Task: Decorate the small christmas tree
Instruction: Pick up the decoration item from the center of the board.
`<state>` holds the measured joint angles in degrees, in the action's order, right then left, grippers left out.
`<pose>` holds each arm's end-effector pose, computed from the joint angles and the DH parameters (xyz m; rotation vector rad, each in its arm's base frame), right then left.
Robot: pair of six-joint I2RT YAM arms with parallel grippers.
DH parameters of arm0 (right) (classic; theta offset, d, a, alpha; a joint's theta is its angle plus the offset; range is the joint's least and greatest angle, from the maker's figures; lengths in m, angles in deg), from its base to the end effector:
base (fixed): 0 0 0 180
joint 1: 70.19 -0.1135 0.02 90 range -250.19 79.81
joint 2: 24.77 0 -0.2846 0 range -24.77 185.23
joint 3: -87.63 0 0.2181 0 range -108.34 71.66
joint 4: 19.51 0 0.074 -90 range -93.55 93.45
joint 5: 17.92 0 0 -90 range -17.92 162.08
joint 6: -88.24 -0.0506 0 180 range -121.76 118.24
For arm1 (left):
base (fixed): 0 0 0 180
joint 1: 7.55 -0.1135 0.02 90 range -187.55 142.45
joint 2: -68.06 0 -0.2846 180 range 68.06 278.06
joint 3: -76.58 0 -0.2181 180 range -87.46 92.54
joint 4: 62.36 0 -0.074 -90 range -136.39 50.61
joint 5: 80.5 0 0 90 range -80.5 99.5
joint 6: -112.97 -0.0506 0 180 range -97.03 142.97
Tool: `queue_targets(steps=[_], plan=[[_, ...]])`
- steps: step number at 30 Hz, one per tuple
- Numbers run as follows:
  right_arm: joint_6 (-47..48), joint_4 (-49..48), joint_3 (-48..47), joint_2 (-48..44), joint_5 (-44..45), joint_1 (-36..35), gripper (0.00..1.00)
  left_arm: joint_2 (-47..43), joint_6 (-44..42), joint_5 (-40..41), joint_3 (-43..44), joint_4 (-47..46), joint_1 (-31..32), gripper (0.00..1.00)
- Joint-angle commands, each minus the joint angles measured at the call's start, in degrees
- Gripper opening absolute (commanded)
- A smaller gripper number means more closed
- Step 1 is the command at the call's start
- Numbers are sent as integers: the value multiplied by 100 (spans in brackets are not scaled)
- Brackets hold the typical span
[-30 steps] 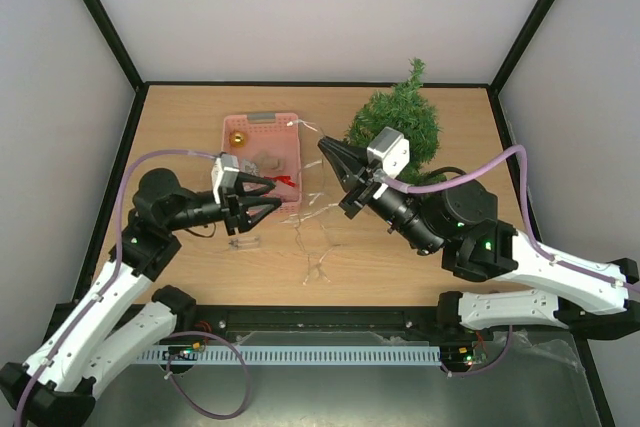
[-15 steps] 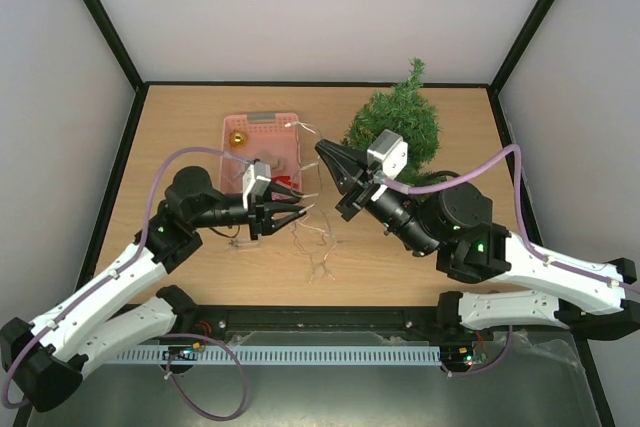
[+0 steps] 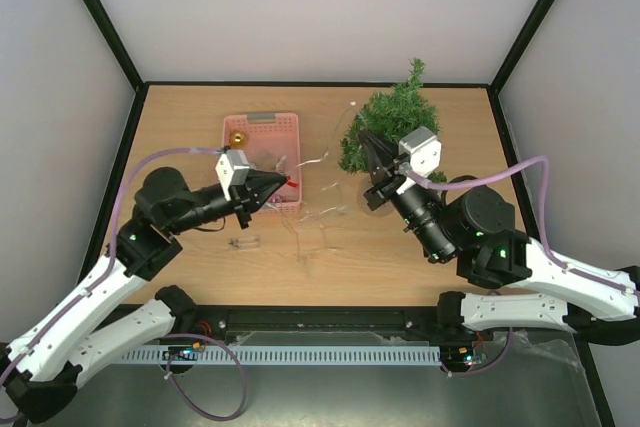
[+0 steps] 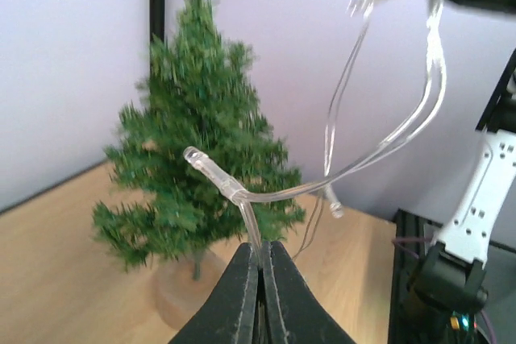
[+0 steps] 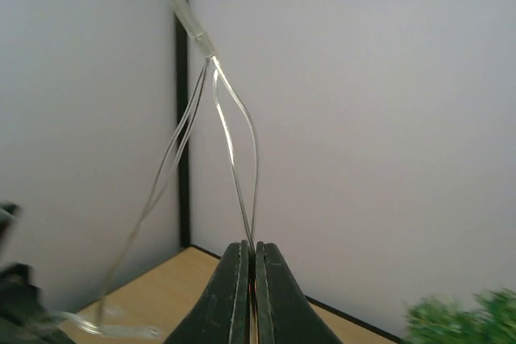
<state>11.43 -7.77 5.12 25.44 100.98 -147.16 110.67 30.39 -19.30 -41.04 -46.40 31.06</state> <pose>0.0538 0.1240 0.4903 -0.5368 1.1681 0.6550 0.0894 -0.1026 0.3878 0.8231 1.3731 -1.0100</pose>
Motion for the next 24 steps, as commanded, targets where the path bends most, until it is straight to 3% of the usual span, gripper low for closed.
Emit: queue_targets(steps=[1, 9, 18, 21, 24], plan=[[504, 344, 42, -126, 1085, -37, 2, -154, -57, 275, 521, 120, 24, 2], [1143, 105, -250, -187, 1453, -38, 2, -68, 4, -301, 928, 231, 24, 2], [2502, -915, -210, -200, 2399, -37, 2, -68, 223, -616, 954, -112, 24, 2], [2062, -275, -385, -101, 1832, -37, 2, -57, 90, -200, 1035, 278, 24, 3], [1249, 509, -396, 15, 777, -37, 2, -77, -89, 791, 1177, 1021, 24, 4]])
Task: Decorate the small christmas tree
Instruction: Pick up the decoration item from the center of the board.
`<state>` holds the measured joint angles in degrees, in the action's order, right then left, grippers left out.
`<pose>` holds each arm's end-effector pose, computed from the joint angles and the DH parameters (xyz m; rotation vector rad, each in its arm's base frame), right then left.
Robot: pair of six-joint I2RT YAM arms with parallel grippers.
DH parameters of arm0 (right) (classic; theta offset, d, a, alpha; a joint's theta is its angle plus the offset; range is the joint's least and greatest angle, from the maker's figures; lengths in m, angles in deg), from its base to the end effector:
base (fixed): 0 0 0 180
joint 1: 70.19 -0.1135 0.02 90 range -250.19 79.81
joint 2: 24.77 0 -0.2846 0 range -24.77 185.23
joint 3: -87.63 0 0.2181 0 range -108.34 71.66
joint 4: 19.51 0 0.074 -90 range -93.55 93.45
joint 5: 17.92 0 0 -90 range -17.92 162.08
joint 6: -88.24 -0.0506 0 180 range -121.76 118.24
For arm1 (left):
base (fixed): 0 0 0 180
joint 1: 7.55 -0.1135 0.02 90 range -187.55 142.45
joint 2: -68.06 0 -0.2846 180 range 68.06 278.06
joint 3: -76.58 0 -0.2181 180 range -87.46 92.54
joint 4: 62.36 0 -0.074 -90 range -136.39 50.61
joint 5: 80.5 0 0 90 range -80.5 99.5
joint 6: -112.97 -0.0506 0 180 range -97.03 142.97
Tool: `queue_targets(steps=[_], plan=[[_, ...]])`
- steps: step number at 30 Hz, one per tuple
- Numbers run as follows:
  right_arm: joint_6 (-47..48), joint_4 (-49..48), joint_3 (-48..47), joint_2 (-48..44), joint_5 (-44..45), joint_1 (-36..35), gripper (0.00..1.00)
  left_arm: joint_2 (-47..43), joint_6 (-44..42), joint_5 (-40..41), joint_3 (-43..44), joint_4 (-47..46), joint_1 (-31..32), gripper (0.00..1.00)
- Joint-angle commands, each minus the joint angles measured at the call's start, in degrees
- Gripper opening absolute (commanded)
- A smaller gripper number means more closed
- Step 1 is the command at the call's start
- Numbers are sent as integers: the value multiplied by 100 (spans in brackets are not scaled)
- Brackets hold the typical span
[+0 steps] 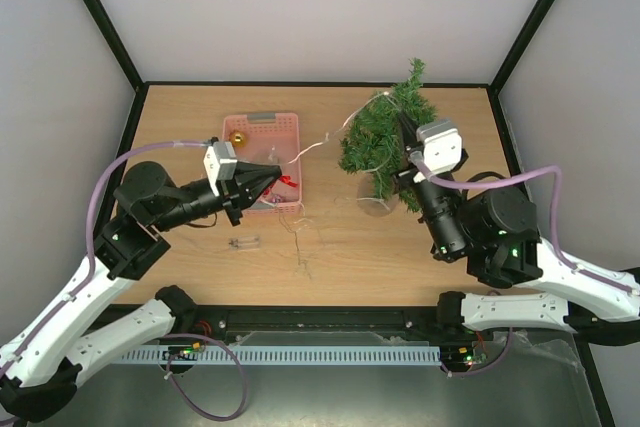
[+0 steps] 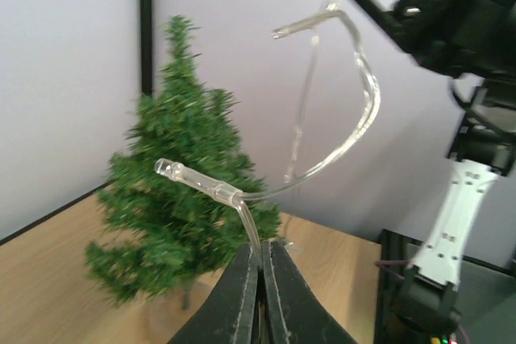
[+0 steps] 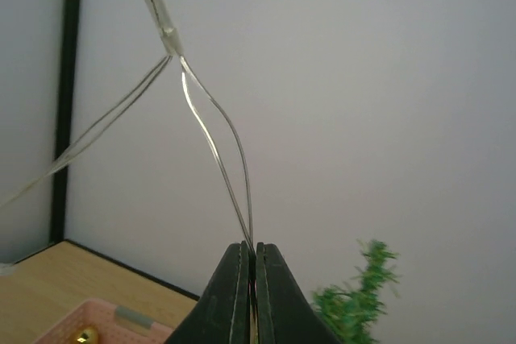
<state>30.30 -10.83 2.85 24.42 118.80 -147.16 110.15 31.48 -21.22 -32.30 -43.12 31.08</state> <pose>0.0603 0.0972 0.5050 -0.4178 1.1872 0.2296 0.0739 -0.0922 0.4301 0.8251 1.2645 -1.0429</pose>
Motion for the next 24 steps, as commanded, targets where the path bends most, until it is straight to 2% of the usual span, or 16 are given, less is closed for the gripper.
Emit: queue_targets(steps=[1, 3, 7, 12, 17, 19, 24], plan=[[-905, 1024, -132, 177, -1275, -37, 2, -27, -265, 1325, 341, 1009, 22, 3], [-1362, 1328, 9, 276, -1830, -41, 2, -28, -374, 1988, 398, 1598, 22, 3], [-1784, 1618, 434, 465, -2257, -37, 2, -152, -638, 2232, 312, 2385, 22, 3], [-2064, 1765, 1163, 696, -2381, -37, 2, -504, -451, 2807, 148, 2572, 22, 2], [-2163, 1591, 1691, 1276, -3156, 9, 2, -595, -387, 4226, 170, 2791, 22, 2], [-2193, 1635, 1672, 1675, -3284, 71, 8, -614, -470, 4701, 120, 2829, 22, 2], [-1835, 2339, 1278, 2303, -3783, 189, 37, -745, -623, 5611, -11, 2750, 15, 2]])
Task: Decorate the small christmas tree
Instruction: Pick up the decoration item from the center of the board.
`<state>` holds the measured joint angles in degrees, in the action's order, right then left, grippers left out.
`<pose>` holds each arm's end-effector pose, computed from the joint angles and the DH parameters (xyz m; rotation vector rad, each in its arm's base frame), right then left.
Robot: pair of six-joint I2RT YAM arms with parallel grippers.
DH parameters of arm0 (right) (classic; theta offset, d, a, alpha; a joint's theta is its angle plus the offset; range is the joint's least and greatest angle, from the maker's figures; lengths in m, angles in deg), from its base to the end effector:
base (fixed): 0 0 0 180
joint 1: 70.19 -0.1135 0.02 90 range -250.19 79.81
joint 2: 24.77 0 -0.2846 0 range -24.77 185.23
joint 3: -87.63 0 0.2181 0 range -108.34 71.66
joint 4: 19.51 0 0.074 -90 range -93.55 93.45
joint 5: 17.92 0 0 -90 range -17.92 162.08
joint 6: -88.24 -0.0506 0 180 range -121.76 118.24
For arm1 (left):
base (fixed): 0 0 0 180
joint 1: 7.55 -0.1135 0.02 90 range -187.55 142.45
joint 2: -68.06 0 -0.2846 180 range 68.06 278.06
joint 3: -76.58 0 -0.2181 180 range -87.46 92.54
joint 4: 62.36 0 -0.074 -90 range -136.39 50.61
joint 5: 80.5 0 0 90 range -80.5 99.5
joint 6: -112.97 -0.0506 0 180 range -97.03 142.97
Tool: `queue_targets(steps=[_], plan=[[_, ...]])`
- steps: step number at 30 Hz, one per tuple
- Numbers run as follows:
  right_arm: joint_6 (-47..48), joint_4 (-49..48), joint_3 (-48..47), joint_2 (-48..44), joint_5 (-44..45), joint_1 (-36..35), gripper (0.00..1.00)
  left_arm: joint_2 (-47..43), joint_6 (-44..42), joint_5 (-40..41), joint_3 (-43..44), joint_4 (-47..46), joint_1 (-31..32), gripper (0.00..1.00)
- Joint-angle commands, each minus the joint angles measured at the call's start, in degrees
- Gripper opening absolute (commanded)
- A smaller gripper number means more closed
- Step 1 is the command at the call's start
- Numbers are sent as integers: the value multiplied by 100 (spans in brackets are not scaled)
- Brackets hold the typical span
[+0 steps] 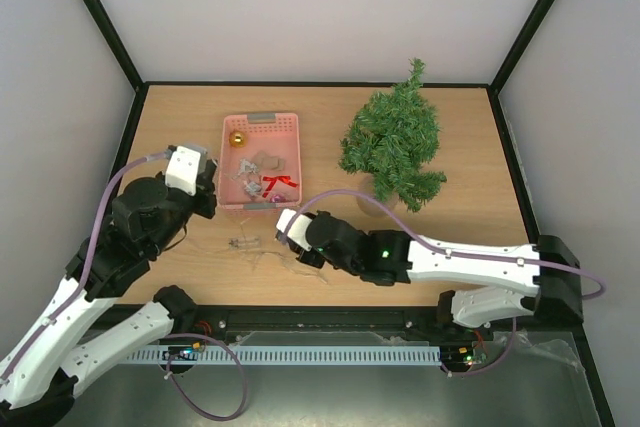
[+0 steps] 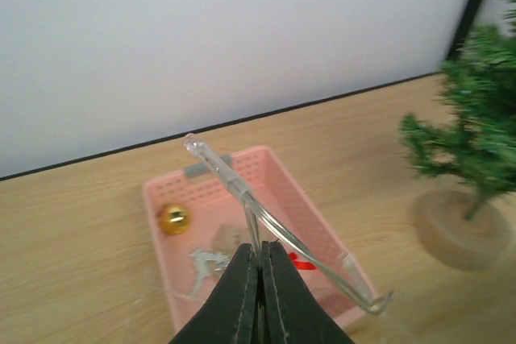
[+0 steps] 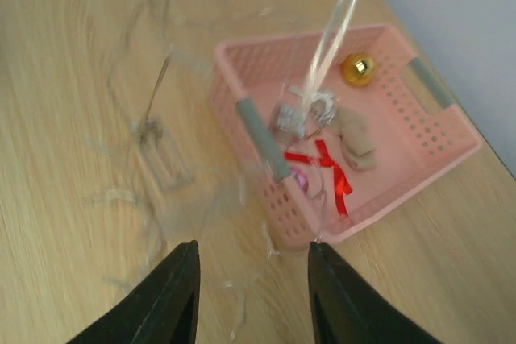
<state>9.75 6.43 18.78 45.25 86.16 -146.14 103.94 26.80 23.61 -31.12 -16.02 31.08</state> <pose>0.0727 0.2399 0.3204 -1.3073 1.5909 0.4549 0.0750 -0.0441 0.3886 0.3478 1.7151 -0.3288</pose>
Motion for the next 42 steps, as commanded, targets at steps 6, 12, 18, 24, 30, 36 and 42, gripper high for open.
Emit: queue_targets(steps=[6, 12, 18, 24, 30, 36, 42], plan=[[636, 1402, -351, -13, -746, 289, 51, -450, -358, 1648, -324, -287, 13, 2], [-698, 1266, -292, -73, -637, 577, 45, -695, -482, 1612, -576, -498, 13, 2], [-2157, 609, -86, 540, -405, 722, 37, -926, -605, 1539, -841, -752, 14, 2], [-2639, 211, -10, 1346, -682, 870, 30, -1035, -659, 1394, -931, -819, 13, 2], [-3400, 114, 6, 1799, -874, 871, 31, -1092, -567, 1244, -876, -809, 14, 2], [-3359, -836, 802, 1445, -1766, 853, 33, -1109, -602, 1335, -749, -852, 14, 2], [-848, -546, 1168, 1066, -3091, 832, 34, -1100, -715, 1377, -464, -931, 15, 2]])
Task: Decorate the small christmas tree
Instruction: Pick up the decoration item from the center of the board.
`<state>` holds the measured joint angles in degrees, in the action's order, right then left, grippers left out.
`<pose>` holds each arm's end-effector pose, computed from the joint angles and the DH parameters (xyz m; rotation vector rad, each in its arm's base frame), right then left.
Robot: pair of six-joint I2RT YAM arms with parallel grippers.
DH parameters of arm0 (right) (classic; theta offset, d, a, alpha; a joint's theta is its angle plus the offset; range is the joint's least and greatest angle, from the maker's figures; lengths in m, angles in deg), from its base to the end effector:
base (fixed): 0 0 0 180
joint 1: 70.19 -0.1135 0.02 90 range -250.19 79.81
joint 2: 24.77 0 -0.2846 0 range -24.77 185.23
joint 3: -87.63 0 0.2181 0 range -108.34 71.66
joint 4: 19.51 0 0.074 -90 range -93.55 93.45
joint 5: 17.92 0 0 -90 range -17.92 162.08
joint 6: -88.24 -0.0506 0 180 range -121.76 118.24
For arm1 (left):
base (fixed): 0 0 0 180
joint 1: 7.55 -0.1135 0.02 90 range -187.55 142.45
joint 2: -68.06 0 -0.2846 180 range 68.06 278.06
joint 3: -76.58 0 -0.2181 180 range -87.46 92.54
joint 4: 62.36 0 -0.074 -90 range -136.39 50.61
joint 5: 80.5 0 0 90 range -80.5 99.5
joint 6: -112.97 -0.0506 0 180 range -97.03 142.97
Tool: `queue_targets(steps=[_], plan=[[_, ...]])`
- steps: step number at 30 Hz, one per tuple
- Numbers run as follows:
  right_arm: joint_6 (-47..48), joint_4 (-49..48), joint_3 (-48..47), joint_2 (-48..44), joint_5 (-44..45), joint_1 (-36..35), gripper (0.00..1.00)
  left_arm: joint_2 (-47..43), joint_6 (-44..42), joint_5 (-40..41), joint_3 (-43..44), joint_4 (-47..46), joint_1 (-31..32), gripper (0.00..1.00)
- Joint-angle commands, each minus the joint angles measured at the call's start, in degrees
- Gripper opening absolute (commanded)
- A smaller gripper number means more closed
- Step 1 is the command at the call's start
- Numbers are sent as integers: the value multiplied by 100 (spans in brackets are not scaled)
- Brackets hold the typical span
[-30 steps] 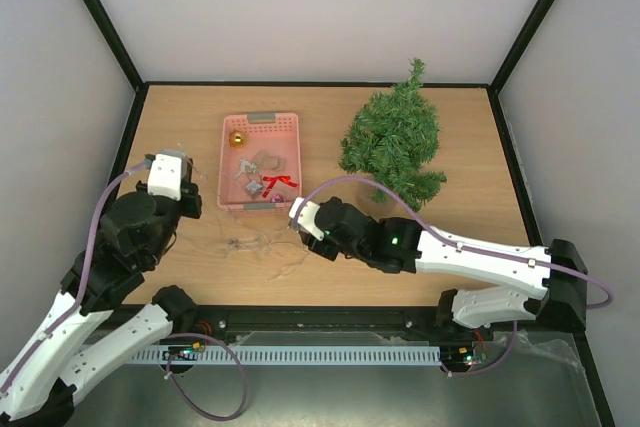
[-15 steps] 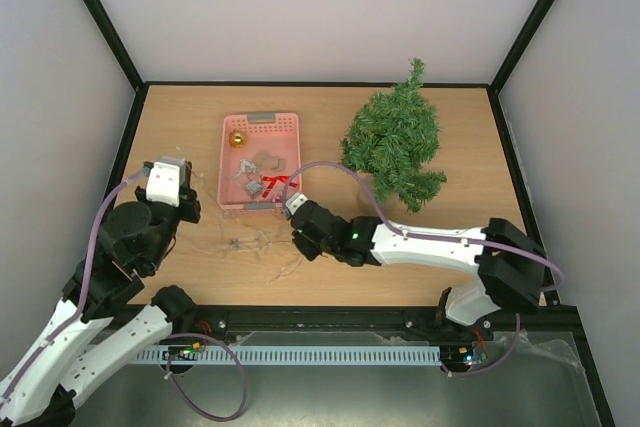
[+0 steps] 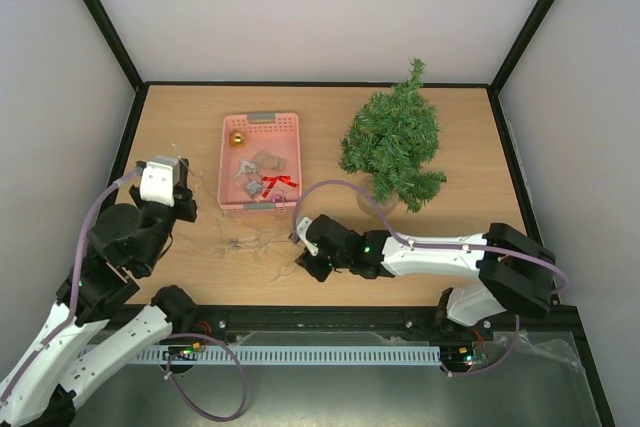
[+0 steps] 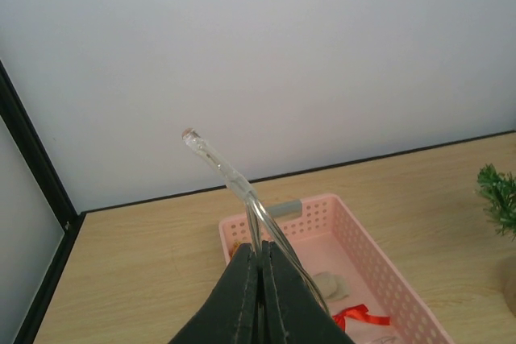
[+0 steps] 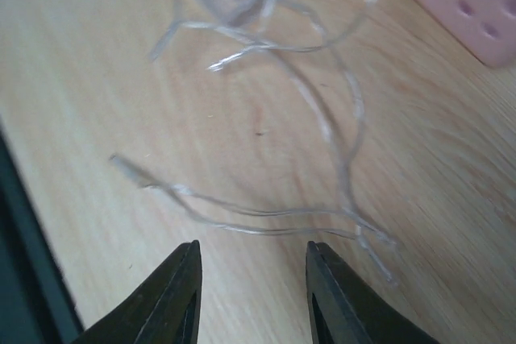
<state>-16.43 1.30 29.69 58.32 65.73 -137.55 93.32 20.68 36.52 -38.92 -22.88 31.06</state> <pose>0.0986 0.2510 0.2140 -1.1698 2.2348 0.7749 0.0539 -0.0136 0.3724 0.1919 1.5642 -0.1258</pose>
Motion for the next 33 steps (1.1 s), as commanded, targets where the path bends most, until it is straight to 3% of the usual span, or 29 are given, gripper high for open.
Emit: queue_targets(steps=[1, 5, 9, 15, 25, 33], plan=[[2258, 117, 76, -229, -1136, -39, 34, -38, -98, 76, 349, -262, 15, 2], [4037, 527, 22, -108, -1131, -50, 27, -46, -72, 61, 408, -267, 16, 2], [4664, 587, -235, 341, -997, -41, 21, -85, -14, 74, 445, -222, 20, 2], [4837, 279, -511, 995, -688, -41, 24, -143, -16, 136, 446, -224, 18, 2], [4924, -67, -688, 1269, -460, 64, 33, -179, -27, 99, 438, -196, 20, 2], [5220, 516, -1123, 1718, -536, 73, 39, -204, 9, 116, 437, -146, 20, 2]])
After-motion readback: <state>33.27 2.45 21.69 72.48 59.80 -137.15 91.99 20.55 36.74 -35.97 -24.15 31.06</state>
